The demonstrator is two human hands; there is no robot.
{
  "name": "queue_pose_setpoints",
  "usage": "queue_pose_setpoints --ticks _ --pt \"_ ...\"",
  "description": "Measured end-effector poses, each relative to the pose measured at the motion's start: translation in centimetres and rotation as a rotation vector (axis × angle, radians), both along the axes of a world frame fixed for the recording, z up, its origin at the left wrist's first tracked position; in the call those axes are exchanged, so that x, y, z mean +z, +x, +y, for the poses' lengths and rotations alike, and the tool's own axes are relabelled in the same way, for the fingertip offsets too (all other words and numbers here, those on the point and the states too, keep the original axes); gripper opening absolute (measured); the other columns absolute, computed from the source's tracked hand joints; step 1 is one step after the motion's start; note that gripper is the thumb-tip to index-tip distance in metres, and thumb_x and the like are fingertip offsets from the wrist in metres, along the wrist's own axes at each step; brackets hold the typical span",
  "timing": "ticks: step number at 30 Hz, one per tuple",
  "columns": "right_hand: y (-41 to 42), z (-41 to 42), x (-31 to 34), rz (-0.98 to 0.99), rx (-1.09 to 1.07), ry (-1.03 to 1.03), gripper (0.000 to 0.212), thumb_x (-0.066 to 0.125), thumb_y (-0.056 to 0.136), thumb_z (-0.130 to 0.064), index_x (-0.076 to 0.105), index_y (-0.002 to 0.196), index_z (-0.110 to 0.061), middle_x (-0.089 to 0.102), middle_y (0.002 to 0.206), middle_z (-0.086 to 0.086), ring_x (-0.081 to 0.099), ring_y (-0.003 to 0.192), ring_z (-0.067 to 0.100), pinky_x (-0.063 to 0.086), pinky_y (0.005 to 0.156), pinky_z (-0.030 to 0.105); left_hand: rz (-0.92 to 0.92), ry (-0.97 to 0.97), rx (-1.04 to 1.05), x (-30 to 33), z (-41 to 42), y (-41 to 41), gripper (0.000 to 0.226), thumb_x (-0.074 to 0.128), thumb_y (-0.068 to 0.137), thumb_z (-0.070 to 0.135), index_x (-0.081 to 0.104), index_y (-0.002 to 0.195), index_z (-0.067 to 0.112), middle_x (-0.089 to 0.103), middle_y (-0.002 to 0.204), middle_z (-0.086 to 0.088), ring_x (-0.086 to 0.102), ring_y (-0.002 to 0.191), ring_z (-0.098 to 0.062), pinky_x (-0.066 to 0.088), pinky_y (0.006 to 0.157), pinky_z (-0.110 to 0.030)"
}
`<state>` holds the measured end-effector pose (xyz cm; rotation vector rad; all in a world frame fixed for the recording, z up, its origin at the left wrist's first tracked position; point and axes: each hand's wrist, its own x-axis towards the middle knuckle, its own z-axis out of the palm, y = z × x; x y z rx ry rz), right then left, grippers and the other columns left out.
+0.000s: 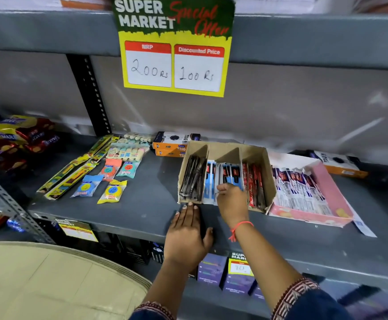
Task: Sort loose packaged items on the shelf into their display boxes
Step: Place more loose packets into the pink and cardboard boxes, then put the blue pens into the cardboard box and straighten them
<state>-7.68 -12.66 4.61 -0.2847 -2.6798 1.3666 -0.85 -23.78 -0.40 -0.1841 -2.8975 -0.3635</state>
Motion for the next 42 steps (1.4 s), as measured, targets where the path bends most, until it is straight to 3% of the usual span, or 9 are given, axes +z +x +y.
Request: queue_pose_setpoints --ticks 4,9,15,18,24,28,35,39,42 --pt "2.8 1.9 0.4 0.106 0.060 0.034 0.034 0.041 0.087 0.003 0.067 0.108 -0.003 0.069 0.114 0.017 0.063 0.106 0.030 0.050 0.093 0.034 -0.037 -0.026 0.039 -0.9 0.5 -0.1 0.067 0.031 0.093 0.049 0.020 0.145 0.007 0.026 0.153 -0.012 0.021 0.140 -0.021 0.011 0.115 -0.032" --pt "5.1 6.9 1.6 0.411 -0.172 0.090 0.017 0.049 0.085 -0.004 0.063 0.095 -0.009 0.059 0.108 0.014 0.062 0.084 0.036 0.050 0.069 0.038 -0.073 -0.048 0.182 -0.9 2.8 0.6 0.074 0.026 0.092 0.055 0.010 0.147 0.007 0.013 0.156 -0.011 0.009 0.143 -0.023 0.001 0.116 -0.038" --pt "4.8 16.7 3.2 0.528 -0.619 -0.114 0.016 0.047 0.082 0.003 0.055 0.095 0.003 0.053 0.108 0.028 0.048 0.095 0.031 0.032 0.078 0.032 -0.145 -0.039 0.272 -0.6 5.3 1.4 0.077 0.021 0.093 0.056 0.004 0.146 0.003 0.008 0.156 -0.015 0.003 0.143 -0.026 0.000 0.116 -0.040" --pt "5.1 21.5 2.4 0.413 -0.746 -0.072 0.023 0.046 0.082 0.002 0.056 0.103 0.004 0.052 0.113 0.033 0.049 0.106 0.042 0.034 0.089 0.041 -0.174 -0.044 0.290 -0.4 7.5 1.7 0.079 0.019 0.092 0.058 0.002 0.146 0.002 0.005 0.156 -0.016 0.001 0.143 -0.029 -0.001 0.115 -0.042" --pt "4.9 26.9 0.3 -0.230 -0.290 0.379 0.032 0.047 0.089 -0.017 0.055 0.115 0.001 0.052 0.125 0.031 0.047 0.118 0.045 0.041 0.096 0.047 -0.221 -0.033 0.234 -0.1 13.4 1.7 0.081 0.019 0.092 0.059 0.000 0.146 0.002 0.001 0.156 -0.018 -0.004 0.142 -0.032 -0.005 0.115 -0.043" --pt "4.8 27.3 0.0 -0.244 -0.167 0.596 0.036 0.048 0.090 -0.024 0.054 0.116 0.001 0.053 0.122 0.027 0.050 0.114 0.045 0.045 0.092 0.047 -0.225 -0.048 0.183 -0.4 16.1 1.9 0.080 0.017 0.093 0.058 -0.004 0.145 0.000 -0.003 0.155 -0.020 -0.007 0.142 -0.032 -0.007 0.115 -0.042" --pt "3.7 28.5 -0.1 -0.191 -0.077 0.815 0.028 0.041 0.088 -0.001 0.053 0.113 0.004 0.061 0.114 0.027 0.060 0.104 0.044 0.051 0.082 0.045 -0.200 -0.080 0.194 -0.5 16.3 2.0 0.080 0.018 0.093 0.057 -0.003 0.145 0.000 0.001 0.156 -0.020 -0.002 0.143 -0.030 -0.004 0.115 -0.041" --pt "3.4 29.3 -0.5 -0.143 -0.078 0.770 0.030 0.042 0.086 0.001 0.050 0.115 0.002 0.061 0.113 0.027 0.061 0.102 0.045 0.051 0.080 0.045 -0.197 -0.110 0.206 -0.7 16.4 2.0 0.079 0.018 0.093 0.057 -0.001 0.145 0.001 0.002 0.156 -0.019 -0.001 0.143 -0.030 -0.004 0.115 -0.040" --pt "3.7 30.2 -0.1 -0.107 -0.264 0.338 0.033 0.046 0.082 0.000 0.056 0.114 -0.002 0.061 0.114 0.030 0.057 0.104 0.046 0.047 0.084 0.044 -0.202 -0.126 0.211 -0.8 16.4 1.9 0.078 0.017 0.093 0.057 -0.002 0.145 0.001 0.001 0.156 -0.019 -0.001 0.143 -0.030 -0.004 0.115 -0.040"
